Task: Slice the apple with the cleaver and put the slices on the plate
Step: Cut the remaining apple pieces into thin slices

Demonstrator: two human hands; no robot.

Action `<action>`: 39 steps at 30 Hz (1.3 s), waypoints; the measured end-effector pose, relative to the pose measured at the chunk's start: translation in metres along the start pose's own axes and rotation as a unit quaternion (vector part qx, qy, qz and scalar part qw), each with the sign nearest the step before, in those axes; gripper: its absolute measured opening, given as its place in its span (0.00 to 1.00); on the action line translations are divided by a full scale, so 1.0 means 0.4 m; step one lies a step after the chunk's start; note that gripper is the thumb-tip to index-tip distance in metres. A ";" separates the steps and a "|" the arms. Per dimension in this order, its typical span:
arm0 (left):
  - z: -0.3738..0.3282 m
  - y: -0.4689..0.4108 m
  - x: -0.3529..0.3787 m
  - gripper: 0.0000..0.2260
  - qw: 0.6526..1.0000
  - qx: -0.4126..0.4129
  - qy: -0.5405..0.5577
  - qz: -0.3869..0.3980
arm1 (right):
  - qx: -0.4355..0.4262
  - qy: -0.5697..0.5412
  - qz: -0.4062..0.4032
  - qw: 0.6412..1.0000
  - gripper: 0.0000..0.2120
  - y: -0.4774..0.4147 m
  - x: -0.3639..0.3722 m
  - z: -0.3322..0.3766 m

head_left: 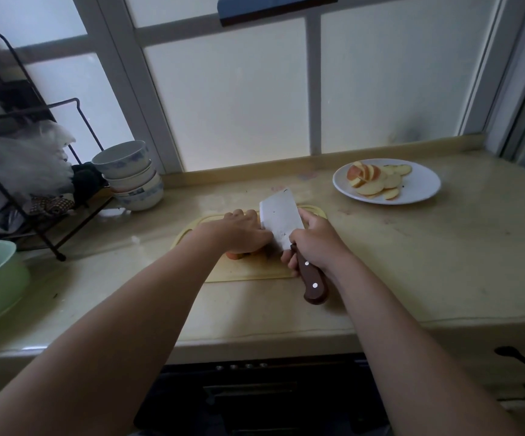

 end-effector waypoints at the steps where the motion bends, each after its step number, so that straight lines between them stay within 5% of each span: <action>1: 0.000 -0.001 0.002 0.27 1.000 0.003 -0.001 -0.002 | 0.003 -0.003 -0.002 1.000 0.35 -0.001 0.001 -0.002; 39: -0.008 0.014 -0.005 0.28 1.000 -0.013 0.005 0.014 | 0.015 -0.030 -0.019 0.999 0.34 0.001 -0.003 0.001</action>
Point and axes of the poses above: each hand's wrist, its own y-axis away from the middle knuckle, its own x-axis out of the palm, z = x × y, the point moved 3 cm from there along -y, towards the middle knuckle, and after that the axes turned 12 degrees about -z, right-handed, at the moved point
